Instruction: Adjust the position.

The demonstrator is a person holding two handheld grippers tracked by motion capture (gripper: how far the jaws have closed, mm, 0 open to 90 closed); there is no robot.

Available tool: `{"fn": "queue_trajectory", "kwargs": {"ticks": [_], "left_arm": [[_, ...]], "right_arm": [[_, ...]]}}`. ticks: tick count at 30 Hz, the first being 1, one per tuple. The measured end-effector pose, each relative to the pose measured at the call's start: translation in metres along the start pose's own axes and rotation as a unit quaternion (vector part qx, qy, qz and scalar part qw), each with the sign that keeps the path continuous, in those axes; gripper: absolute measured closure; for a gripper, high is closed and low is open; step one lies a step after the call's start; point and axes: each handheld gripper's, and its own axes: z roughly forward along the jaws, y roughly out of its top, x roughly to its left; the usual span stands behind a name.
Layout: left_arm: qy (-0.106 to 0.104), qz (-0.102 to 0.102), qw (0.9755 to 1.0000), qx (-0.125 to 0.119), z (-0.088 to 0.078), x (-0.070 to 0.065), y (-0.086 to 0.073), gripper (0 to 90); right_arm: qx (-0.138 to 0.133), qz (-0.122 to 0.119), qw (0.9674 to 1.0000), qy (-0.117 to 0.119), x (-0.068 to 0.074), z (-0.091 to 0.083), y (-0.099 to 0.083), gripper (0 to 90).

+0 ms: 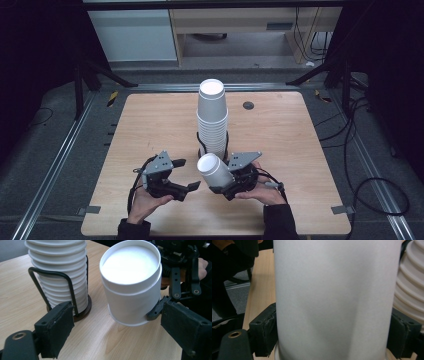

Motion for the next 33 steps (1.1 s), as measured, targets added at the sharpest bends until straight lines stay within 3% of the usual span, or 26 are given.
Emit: {"fn": "queue_trajectory", "kwargs": {"ticks": [17, 33], "left_arm": [[-0.021, -0.004, 0.9998, 0.001, 0.011, 0.000, 0.005, 10.0], [-0.027, -0.014, 0.9995, 0.005, 0.019, 0.001, 0.005, 11.3]], "right_arm": [[0.002, -0.012, 0.9998, 0.016, 0.007, 0.018, 0.005, 14.6], [-0.001, -0.020, 0.9994, 0.028, 0.013, 0.030, 0.014, 14.7]]}}
